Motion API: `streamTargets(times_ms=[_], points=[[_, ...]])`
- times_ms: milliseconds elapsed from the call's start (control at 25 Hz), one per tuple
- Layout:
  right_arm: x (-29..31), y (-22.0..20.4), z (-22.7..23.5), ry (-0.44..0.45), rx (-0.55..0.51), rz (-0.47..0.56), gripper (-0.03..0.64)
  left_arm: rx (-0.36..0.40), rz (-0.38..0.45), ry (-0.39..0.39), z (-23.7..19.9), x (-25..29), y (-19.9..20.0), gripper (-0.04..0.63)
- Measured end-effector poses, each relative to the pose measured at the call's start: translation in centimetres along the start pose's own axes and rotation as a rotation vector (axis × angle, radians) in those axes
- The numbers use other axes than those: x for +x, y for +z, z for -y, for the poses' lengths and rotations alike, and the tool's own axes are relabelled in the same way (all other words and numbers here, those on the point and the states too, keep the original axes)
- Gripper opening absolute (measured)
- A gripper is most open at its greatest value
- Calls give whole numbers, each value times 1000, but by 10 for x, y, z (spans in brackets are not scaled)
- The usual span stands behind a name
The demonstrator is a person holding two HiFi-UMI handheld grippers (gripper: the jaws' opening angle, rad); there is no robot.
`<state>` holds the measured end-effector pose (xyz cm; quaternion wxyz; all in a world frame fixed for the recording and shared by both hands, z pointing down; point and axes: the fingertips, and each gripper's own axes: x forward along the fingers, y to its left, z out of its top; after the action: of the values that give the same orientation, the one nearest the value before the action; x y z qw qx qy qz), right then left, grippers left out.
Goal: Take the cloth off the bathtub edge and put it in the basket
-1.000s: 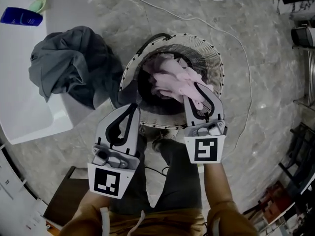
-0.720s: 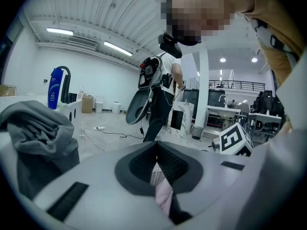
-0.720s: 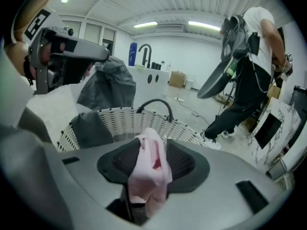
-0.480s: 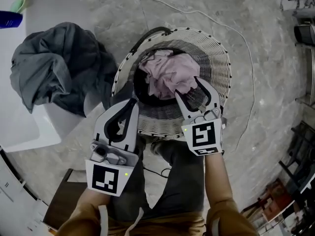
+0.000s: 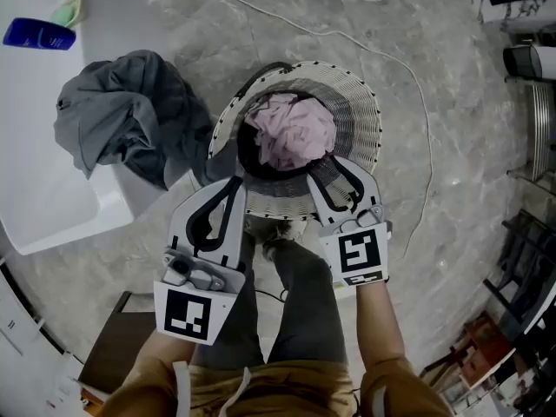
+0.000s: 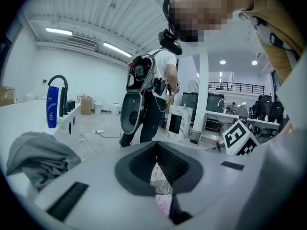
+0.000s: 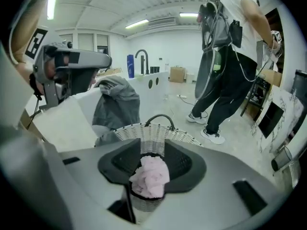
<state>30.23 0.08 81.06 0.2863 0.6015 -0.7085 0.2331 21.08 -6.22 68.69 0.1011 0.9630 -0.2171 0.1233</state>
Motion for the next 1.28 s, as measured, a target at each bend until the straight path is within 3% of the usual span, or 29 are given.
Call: streamTargets(times_ms=[80, 240, 480, 880, 1280], points=[[-23, 20, -2, -3, 0, 27, 84, 2, 13, 2, 8, -9, 24, 8], [-68, 59, -6, -4, -13, 68, 6, 9, 23, -6, 26, -31, 68, 8], [-148, 114, -7, -32, 29, 127, 6, 28, 35, -23, 57, -68, 136, 8], [-264, 198, -23, -82, 80, 264, 6, 79, 120, -26, 87, -111, 238, 8], [-380, 304, -31, -147, -7, 483, 6, 110, 205, -35, 116, -158, 321, 8]])
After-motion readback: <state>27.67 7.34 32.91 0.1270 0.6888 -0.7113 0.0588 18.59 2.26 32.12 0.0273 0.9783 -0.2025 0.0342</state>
